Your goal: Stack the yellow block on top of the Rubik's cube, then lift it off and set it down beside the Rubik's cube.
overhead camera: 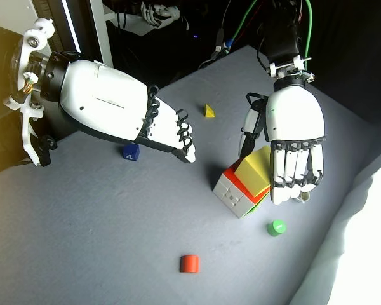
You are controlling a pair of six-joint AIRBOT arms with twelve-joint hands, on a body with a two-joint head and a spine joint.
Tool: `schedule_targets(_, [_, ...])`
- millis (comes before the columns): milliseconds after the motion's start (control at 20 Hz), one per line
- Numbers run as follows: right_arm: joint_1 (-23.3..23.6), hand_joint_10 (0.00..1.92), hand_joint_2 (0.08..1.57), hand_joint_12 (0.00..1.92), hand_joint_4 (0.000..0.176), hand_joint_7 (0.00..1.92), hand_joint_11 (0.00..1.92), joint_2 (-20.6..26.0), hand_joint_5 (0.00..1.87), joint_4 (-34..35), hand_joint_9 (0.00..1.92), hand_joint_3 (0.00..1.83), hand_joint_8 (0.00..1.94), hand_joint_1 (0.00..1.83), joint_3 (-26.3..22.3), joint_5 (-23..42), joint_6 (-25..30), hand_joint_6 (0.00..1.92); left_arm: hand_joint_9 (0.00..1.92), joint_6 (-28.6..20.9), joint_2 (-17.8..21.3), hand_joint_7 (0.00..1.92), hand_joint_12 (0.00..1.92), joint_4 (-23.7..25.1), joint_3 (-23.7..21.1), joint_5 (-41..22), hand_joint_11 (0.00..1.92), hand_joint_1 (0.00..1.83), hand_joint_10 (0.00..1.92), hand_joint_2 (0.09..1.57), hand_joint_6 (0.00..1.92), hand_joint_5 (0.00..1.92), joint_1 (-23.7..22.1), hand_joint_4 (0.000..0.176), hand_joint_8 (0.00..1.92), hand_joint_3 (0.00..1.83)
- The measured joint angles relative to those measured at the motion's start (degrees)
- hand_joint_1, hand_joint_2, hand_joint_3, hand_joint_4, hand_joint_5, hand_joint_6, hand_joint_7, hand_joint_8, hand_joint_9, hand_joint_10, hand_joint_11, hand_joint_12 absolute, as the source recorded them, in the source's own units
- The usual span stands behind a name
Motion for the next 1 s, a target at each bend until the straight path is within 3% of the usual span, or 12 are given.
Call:
schedule_targets(150, [-1.0, 0.01, 1.34, 0.53, 0.0, 0.29, 0.0, 0.1, 0.28, 0.1, 0.24, 0.0, 0.01, 0.12, 0.0, 0.7, -0.8, 0.01, 0.42, -0.1, 1.3, 0.4, 0.89, 0.0, -1.0, 0.0, 0.0, 0.62, 0.0, 0.93, 0.0, 0.25, 0.1, 0.0, 0.0, 0.0])
schedule_targets(300, [-3.4, 0.02, 1.33, 0.57, 0.0, 0.31, 0.0, 1.6, 0.28, 0.0, 0.26, 0.0, 0.01, 0.17, 0.0, 1.7, -2.7, 0.01, 0.36, -0.3, 2.3, 0.35, 0.78, 0.0, -1.2, 0.0, 0.0, 0.34, 0.0, 0.88, 0.0, 0.26, 0.1, 0.0, 0.0, 0.0])
schedule_targets(400, [-5.7, 0.01, 1.33, 0.56, 0.0, 0.3, 0.0, 1.7, 0.27, 0.2, 0.26, 0.0, 0.0, 0.18, 1.3, 1.3, -2.8, 0.0, 0.26, -0.2, 2.6, 0.25, 0.61, 0.0, -1.2, -0.5, 0.0, 0.23, 0.0, 0.85, 0.0, 0.17, 0.0, 0.0, 0.0, 0.0])
schedule_targets(500, [-7.6, 0.01, 1.33, 0.6, 0.0, 0.3, 0.0, 1.1, 0.28, 2.3, 0.27, 0.0, 0.0, 0.19, 3.9, 0.8, -2.1, 0.0, 0.2, -0.5, 2.6, 0.18, 0.51, 0.0, -1.2, -0.5, 0.0, 0.22, 0.0, 0.85, 0.0, 0.12, 0.0, 0.0, 0.0, 0.0])
schedule_targets(650, [-5.6, 0.0, 1.34, 0.52, 0.0, 0.29, 0.0, 0.3, 0.27, 5.3, 0.25, 0.0, 0.0, 0.16, 8.0, 2.2, -2.2, 0.01, 0.12, -0.7, 2.4, 0.1, 0.34, 0.0, -1.2, -1.0, 0.0, 0.2, 0.0, 0.81, 0.0, 0.07, 0.0, 0.0, 0.0, 0.0])
schedule_targets(800, [-4.5, 0.01, 1.33, 0.66, 0.0, 0.33, 0.0, -1.9, 0.3, 6.5, 0.29, 0.0, 0.01, 0.19, 9.2, 4.8, -2.2, 0.01, 0.01, -0.7, 2.1, 0.01, 0.08, 0.0, -1.2, -1.2, 0.0, 0.13, 0.0, 0.79, 0.0, 0.0, 0.0, 0.0, 0.0, 0.0])
schedule_targets(900, [-3.8, 0.0, 1.33, 0.57, 0.0, 0.31, 0.0, -3.5, 0.28, 9.9, 0.27, 0.0, 0.0, 0.2, 10.0, 7.1, -2.2, 0.0, 0.0, -0.7, 2.2, 0.0, 0.01, 0.0, -0.9, -1.3, 0.0, 0.12, 0.0, 0.78, 0.0, 0.0, 0.0, 0.0, 0.0, 0.0])
schedule_targets(1000, [-2.5, 0.0, 1.32, 0.61, 0.0, 0.32, 0.0, -4.8, 0.29, 15.0, 0.28, 0.0, 0.0, 0.17, 12.3, 8.0, -2.1, 0.01, 0.0, -0.7, 2.3, 0.0, 0.0, 0.0, -0.8, -1.5, 0.0, 0.15, 0.0, 0.77, 0.0, 0.0, 0.0, 0.0, 0.0, 0.0])
